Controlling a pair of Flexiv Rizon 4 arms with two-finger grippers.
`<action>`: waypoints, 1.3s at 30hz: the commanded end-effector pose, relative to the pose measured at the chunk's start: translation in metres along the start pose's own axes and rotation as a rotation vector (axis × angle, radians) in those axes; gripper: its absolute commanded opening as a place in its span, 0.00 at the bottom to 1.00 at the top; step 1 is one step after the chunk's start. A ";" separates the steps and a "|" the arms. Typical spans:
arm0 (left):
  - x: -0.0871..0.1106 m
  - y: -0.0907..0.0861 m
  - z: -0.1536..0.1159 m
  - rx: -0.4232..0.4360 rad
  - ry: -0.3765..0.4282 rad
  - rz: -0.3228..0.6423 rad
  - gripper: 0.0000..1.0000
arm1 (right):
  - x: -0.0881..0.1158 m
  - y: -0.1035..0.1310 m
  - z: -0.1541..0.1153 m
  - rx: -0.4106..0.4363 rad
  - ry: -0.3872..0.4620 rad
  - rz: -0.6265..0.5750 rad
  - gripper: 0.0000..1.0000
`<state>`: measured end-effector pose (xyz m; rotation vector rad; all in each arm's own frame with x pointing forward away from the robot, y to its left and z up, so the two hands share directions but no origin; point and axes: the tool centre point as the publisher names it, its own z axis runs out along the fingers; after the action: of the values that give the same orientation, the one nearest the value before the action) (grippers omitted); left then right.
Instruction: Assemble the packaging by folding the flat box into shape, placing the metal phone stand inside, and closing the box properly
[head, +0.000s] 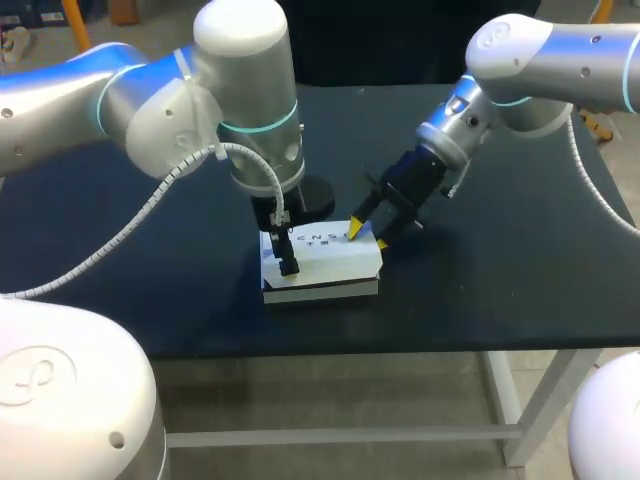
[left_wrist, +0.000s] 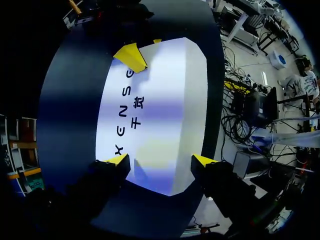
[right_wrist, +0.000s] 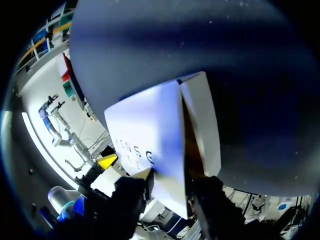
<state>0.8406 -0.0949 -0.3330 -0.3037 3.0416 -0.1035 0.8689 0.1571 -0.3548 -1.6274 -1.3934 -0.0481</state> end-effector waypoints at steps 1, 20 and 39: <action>0.007 0.000 0.003 0.003 -0.051 -0.004 0.85 | -0.001 0.002 0.000 0.005 -0.001 0.000 0.43; -0.007 -0.001 0.011 0.035 -0.147 -0.039 0.55 | -0.001 0.002 0.000 0.005 -0.001 0.000 0.42; -0.006 -0.001 0.018 0.026 -0.160 -0.022 0.45 | -0.002 0.002 0.000 0.002 -0.003 0.000 0.39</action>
<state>0.8480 -0.0951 -0.3464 -0.3235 2.8787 -0.1192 0.8693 0.1574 -0.3549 -1.6277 -1.3940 -0.0487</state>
